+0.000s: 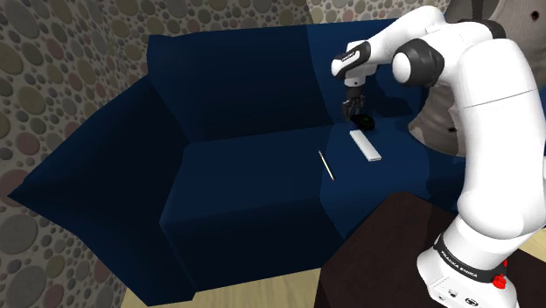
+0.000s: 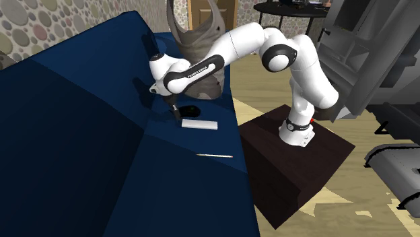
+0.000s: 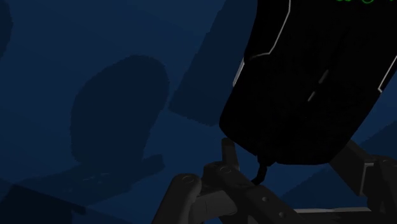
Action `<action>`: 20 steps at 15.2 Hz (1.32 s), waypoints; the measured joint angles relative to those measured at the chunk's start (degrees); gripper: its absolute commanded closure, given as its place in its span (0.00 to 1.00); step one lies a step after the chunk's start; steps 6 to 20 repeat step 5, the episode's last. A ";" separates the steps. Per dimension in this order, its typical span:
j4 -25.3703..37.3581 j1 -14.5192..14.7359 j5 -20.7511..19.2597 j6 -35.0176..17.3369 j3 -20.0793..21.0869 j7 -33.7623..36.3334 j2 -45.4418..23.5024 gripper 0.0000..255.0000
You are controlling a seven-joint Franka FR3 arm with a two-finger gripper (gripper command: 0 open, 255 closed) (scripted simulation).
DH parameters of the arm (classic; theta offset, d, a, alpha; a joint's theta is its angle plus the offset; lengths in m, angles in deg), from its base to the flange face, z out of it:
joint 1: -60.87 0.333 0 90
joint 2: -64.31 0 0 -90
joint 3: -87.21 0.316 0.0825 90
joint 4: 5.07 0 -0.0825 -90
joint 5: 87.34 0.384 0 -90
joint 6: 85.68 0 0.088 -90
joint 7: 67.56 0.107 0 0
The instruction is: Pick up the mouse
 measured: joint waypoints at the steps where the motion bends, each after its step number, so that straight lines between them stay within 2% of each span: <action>1: 0.20 -0.05 -0.10 0.52 -0.10 -0.10 0.35 1.00; 5: 1.52 0.15 -0.46 2.84 -0.30 0.20 1.40 1.00; 20: 1.52 0.15 -0.46 2.84 -0.30 0.20 1.40 1.00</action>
